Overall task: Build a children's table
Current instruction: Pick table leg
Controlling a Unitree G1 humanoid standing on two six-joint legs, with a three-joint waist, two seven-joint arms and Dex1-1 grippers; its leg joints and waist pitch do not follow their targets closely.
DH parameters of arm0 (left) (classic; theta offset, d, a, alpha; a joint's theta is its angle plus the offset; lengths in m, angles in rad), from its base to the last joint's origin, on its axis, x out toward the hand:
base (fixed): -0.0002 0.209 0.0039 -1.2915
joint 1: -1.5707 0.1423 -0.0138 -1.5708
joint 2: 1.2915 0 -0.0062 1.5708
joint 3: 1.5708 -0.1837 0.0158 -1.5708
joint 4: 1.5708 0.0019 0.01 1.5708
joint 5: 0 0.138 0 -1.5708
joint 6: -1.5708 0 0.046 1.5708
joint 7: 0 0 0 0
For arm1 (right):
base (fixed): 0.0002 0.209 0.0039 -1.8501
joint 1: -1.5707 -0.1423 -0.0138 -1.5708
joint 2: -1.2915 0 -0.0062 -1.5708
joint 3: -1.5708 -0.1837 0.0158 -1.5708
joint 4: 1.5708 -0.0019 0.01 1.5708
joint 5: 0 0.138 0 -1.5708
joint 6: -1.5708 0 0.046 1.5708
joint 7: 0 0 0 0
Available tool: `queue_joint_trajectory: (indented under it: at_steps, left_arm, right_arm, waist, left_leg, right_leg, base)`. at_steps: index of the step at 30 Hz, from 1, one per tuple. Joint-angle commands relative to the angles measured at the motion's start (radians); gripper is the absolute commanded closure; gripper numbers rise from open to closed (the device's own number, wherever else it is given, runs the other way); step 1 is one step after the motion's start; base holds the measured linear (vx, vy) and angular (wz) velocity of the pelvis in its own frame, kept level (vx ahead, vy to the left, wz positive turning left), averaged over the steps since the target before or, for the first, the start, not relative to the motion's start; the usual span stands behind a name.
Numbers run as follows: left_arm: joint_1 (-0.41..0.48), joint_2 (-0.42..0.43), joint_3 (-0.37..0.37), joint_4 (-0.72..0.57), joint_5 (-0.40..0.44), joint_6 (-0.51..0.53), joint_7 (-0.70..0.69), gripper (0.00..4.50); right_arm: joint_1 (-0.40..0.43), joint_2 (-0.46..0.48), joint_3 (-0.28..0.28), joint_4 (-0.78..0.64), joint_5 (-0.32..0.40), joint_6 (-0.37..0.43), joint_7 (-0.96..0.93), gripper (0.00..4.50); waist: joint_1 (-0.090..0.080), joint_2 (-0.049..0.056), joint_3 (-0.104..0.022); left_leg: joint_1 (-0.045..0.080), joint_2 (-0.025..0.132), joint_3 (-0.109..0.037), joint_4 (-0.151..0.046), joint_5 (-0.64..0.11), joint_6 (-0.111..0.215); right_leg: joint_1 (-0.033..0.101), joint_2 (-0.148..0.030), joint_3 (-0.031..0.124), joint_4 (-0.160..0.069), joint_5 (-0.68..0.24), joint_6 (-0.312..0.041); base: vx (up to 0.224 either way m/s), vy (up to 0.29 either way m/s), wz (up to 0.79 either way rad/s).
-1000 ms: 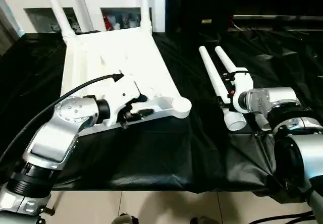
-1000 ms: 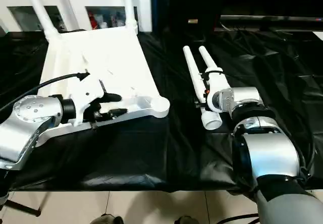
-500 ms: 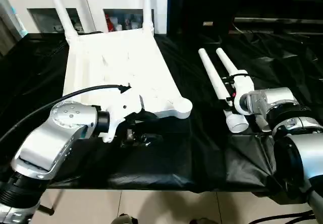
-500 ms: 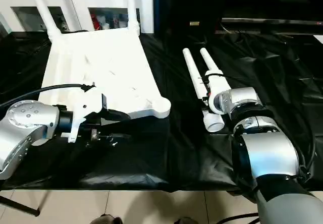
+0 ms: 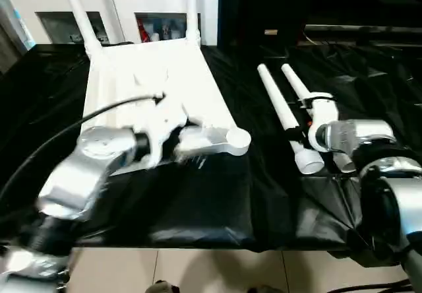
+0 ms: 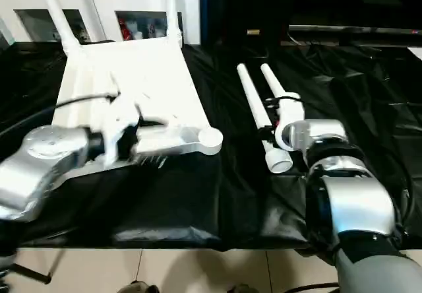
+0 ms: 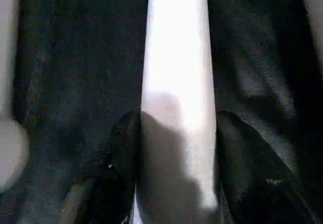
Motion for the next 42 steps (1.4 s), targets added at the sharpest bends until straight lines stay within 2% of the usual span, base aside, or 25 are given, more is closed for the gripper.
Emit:
queue_joint_trajectory:
  at_steps: [1, 2, 3, 4, 5, 6, 7, 8, 9, 10, 12, 13, 14, 15, 16, 19, 20, 22, 24, 25, 26, 27, 37, 38, 42]
  left_arm:
    - [-0.065, -0.056, 0.028, 0.081, 0.031, 0.001, 0.113, 0.0]
    - [-0.08, -0.074, 0.036, 0.1, 0.034, 0.004, 0.138, 0.0]
    - [-0.148, -0.128, 0.076, 0.162, 0.011, 0.12, 0.2, 0.0]
    - [-0.148, -0.128, 0.076, 0.162, 0.011, 0.12, 0.2, 0.0]
    - [-0.231, -0.198, 0.154, 0.234, -0.077, 0.271, 0.233, 0.0]
    - [-0.251, -0.217, 0.174, 0.256, -0.102, 0.278, 0.24, 0.0]
    - [-0.283, -0.254, 0.208, 0.3, -0.147, 0.268, 0.25, 0.0]
    - [-0.283, -0.254, 0.208, 0.3, -0.147, 0.268, 0.25, 0.0]
    - [-0.322, -0.302, 0.254, 0.354, -0.224, 0.273, 0.24, 0.0]
    - [-0.345, -0.325, 0.275, 0.385, -0.259, 0.278, 0.234, 0.0]
    - [-0.356, -0.336, 0.284, 0.4, -0.274, 0.281, 0.232, 0.0]
    - [-0.397, -0.374, 0.316, 0.462, -0.309, 0.286, 0.242, 0.0]
    - [-0.397, -0.374, 0.316, 0.462, -0.309, 0.286, 0.242, 0.0]
    - [-0.442, -0.415, 0.359, 0.531, -0.333, 0.299, 0.258, 0.0]
    - [-0.448, -0.421, 0.367, 0.538, -0.333, 0.304, 0.259, 0.0]
    - [-0.47, -0.446, 0.392, 0.556, -0.34, 0.327, 0.262, 0.0]
    - [-0.473, -0.449, 0.395, 0.558, -0.349, 0.329, 0.263, 0.0]
    - [-0.492, -0.465, 0.417, 0.564, -0.417, 0.348, 0.266, 0.0]
    - [-0.491, -0.466, 0.416, 0.561, -0.421, 0.35, 0.263, 0.0]
    - [-0.49, -0.469, 0.416, 0.557, -0.423, 0.355, 0.26, 0.0]
    - [-0.489, -0.471, 0.416, 0.557, -0.422, 0.356, 0.259, 0.0]
    - [-0.486, -0.475, 0.415, 0.555, -0.413, 0.356, 0.257, 0.0]
    - [-0.467, -0.469, 0.436, 0.512, -0.462, 0.377, 0.253, 0.0]
    - [-0.466, -0.471, 0.438, 0.511, -0.463, 0.377, 0.253, 0.27]
    - [-0.459, -0.483, 0.453, 0.504, -0.47, 0.376, 0.271, 0.51]
  right_arm:
    - [0.009, -0.009, -0.066, -0.041, 0.079, -0.053, 0.066, 2.64]
    - [0.012, -0.01, -0.077, -0.05, 0.091, -0.061, 0.082, 2.65]
    - [0.028, -0.014, -0.094, -0.082, 0.122, -0.07, 0.161, 2.65]
    - [0.028, -0.014, -0.094, -0.082, 0.122, -0.07, 0.161, 2.65]
    - [0.061, -0.022, -0.096, -0.123, 0.145, -0.077, 0.273, 2.65]
    - [0.078, -0.023, -0.098, -0.142, 0.154, -0.089, 0.313, 2.66]
    - [0.113, -0.025, -0.103, -0.188, 0.177, -0.108, 0.395, 2.66]
    - [0.113, -0.025, -0.103, -0.188, 0.177, -0.108, 0.395, 2.66]
    - [0.169, -0.025, -0.107, -0.286, 0.228, -0.094, 0.516, 2.66]
    - [0.208, -0.02, -0.111, -0.366, 0.27, -0.073, 0.582, 2.66]
    - [0.226, -0.018, -0.111, -0.405, 0.29, -0.06, 0.611, 2.66]
    - [0.282, -0.014, -0.098, -0.521, 0.349, 0.007, 0.672, 2.66]
    - [0.282, -0.014, -0.098, -0.521, 0.349, 0.007, 0.672, 2.66]
    - [0.325, -0.014, -0.072, -0.608, 0.389, 0.057, 0.718, 2.66]
    - [0.329, -0.013, -0.069, -0.617, 0.392, 0.06, 0.724, 2.66]
    - [0.351, -0.009, -0.055, -0.664, 0.401, 0.071, 0.749, 2.66]
    - [0.355, -0.008, -0.053, -0.673, 0.401, 0.072, 0.75, 2.66]
    - [0.401, -0.003, -0.034, -0.754, 0.41, 0.095, 0.755, 2.66]
    - [0.407, -0.002, -0.029, -0.765, 0.41, 0.098, 0.754, 2.66]
    - [0.415, 0.001, -0.019, -0.779, 0.409, 0.1, 0.753, 2.66]
    - [0.419, 0.003, -0.015, -0.786, 0.41, 0.103, 0.752, 2.66]
    - [0.428, 0.009, -0.004, -0.811, 0.416, 0.113, 0.747, 2.66]
    - [0.443, 0.036, 0.023, -0.874, 0.419, 0.127, 0.695, 2.66]
    - [0.444, 0.037, 0.023, -0.878, 0.42, 0.13, 0.694, 2.66]
    - [0.439, 0.036, 0.022, -0.876, 0.422, 0.134, 0.686, 2.66]
  waist:
    - [0.005, -0.014, -0.092]
    - [0.006, -0.016, -0.091]
    - [0.01, -0.017, -0.095]
    - [0.015, -0.017, -0.095]
    - [0.014, -0.014, -0.094]
    - [0.023, -0.016, -0.095]
    - [0.029, -0.024, -0.093]
    - [0.029, -0.024, -0.093]
    - [0.034, -0.03, -0.097]
    - [0.044, -0.03, -0.098]
    - [0.05, -0.031, -0.101]
    - [0.049, -0.034, -0.1]
    - [0.056, -0.031, -0.101]
    - [0.057, -0.03, -0.097]
    - [0.061, -0.031, -0.097]
    - [0.06, -0.031, -0.09]
    - [0.06, -0.031, -0.09]
    - [0.061, -0.032, -0.089]
    - [0.06, -0.032, -0.091]
    - [0.059, -0.046, -0.091]
    - [0.059, -0.046, -0.091]
    - [0.06, -0.039, -0.091]
    - [0.056, -0.04, -0.091]
    - [0.056, -0.04, -0.09]
    - [0.056, -0.04, -0.092]
  left_leg:
    - [0.012, 0.004, 0.0, -0.057, -0.207, 0.003]
    - [0.013, 0.004, 0.001, -0.055, -0.204, 0.007]
    - [0.011, 0.006, -0.001, -0.054, -0.18, 0.022]
    - [0.013, 0.005, -0.001, -0.05, -0.168, 0.027]
    - [0.011, 0.002, 0.004, -0.048, -0.164, 0.03]
    - [0.012, 0.004, 0.001, -0.046, -0.156, 0.042]
    - [0.007, -0.001, 0.004, -0.044, -0.146, 0.063]
    - [0.007, -0.001, 0.004, -0.044, -0.146, 0.063]
    - [0.005, -0.001, 0.002, -0.042, -0.116, 0.086]
    - [0.01, -0.001, 0.004, -0.039, -0.106, 0.108]
    - [0.008, 0.002, 0.001, -0.039, -0.093, 0.13]
    - [0.005, -0.003, 0.002, -0.038, -0.085, 0.136]
    - [0.013, 0.0, 0.003, -0.038, -0.092, 0.141]
    - [0.009, -0.001, 0.002, -0.039, -0.103, 0.138]
    - [0.013, 0.003, 0.001, -0.04, -0.116, 0.132]
    - [0.01, 0.005, -0.003, -0.046, -0.159, 0.091]
    - [0.01, 0.005, -0.003, -0.046, -0.159, 0.091]
    - [0.012, 0.005, -0.005, -0.05, -0.17, 0.074]
    - [0.009, 0.004, -0.007, -0.051, -0.161, 0.073]
    - [0.008, 0.004, -0.006, -0.052, -0.158, 0.074]
    - [0.008, 0.004, -0.006, -0.052, -0.158, 0.074]
    - [0.006, 0.005, -0.008, -0.052, -0.148, 0.075]
    - [0.008, 0.006, -0.009, -0.054, -0.135, 0.076]
    - [0.007, 0.006, -0.008, -0.054, -0.136, 0.074]
    - [0.007, 0.007, -0.008, -0.054, -0.128, 0.076]
  right_leg:
    - [0.058, -0.025, 0.021, -0.058, -0.145, -0.253]
    - [0.058, -0.026, 0.022, -0.059, -0.146, -0.251]
    - [0.06, -0.029, 0.02, -0.057, -0.13, -0.259]
    - [0.06, -0.03, 0.02, -0.054, -0.123, -0.264]
    - [0.06, -0.026, 0.02, -0.052, -0.119, -0.27]
    - [0.061, -0.03, 0.02, -0.056, -0.118, -0.278]
    - [0.065, -0.028, 0.019, -0.059, -0.112, -0.28]
    - [0.065, -0.028, 0.019, -0.059, -0.112, -0.28]
    - [0.067, -0.028, 0.017, -0.055, -0.083, -0.29]
    - [0.067, -0.028, 0.019, -0.055, -0.06, -0.29]
    - [0.067, -0.029, 0.017, -0.052, -0.046, -0.298]
    - [0.067, -0.026, 0.015, -0.053, -0.051, -0.295]
    - [0.063, -0.027, 0.017, -0.058, -0.056, -0.291]
    - [0.062, -0.027, 0.014, -0.064, -0.101, -0.283]
    - [0.06, -0.031, 0.015, -0.064, -0.121, -0.279]
    - [0.058, -0.035, 0.012, -0.078, -0.241, -0.241]
    - [0.058, -0.035, 0.012, -0.078, -0.241, -0.241]
    - [0.056, -0.038, 0.012, -0.083, -0.289, -0.217]
    - [0.057, -0.036, 0.011, -0.082, -0.274, -0.214]
    - [0.058, -0.036, 0.011, -0.083, -0.274, -0.208]
    - [0.058, -0.036, 0.011, -0.083, -0.274, -0.208]
    - [0.058, -0.039, 0.012, -0.082, -0.274, -0.203]
    - [0.056, -0.04, 0.014, -0.078, -0.237, -0.213]
    - [0.057, -0.04, 0.014, -0.079, -0.238, -0.211]
    - [0.058, -0.04, 0.014, -0.077, -0.217, -0.213]
  base:
    - [0.0, 0.0, 0.0]
    - [0.0, 0.0, 0.0]
    - [0.0, 0.0, 0.0]
    - [0.0, 0.0, 0.0]
    - [0.0, 0.0, 0.0]
    - [0.0, 0.0, 0.0]
    - [0.0, 0.0, 0.0]
    - [0.0, 0.0, 0.0]
    - [0.0, 0.0, 0.0]
    - [0.0, 0.0, 0.0]
    - [0.0, 0.0, 0.0]
    - [0.0, 0.0, 0.0]
    - [0.0, 0.0, 0.0]
    - [0.0, 0.0, 0.0]
    - [0.0, 0.0, 0.0]
    - [0.0, 0.0, 0.0]
    - [0.0, 0.0, 0.0]
    - [0.0, 0.0, 0.0]
    - [0.0, 0.0, 0.0]
    - [0.0, 0.0, 0.0]
    - [0.0, 0.0, 0.0]
    - [0.0, 0.0, 0.0]
    - [0.0, 0.0, 0.0]
    - [0.0, 0.0, 0.0]
    - [0.0, 0.0, 0.0]
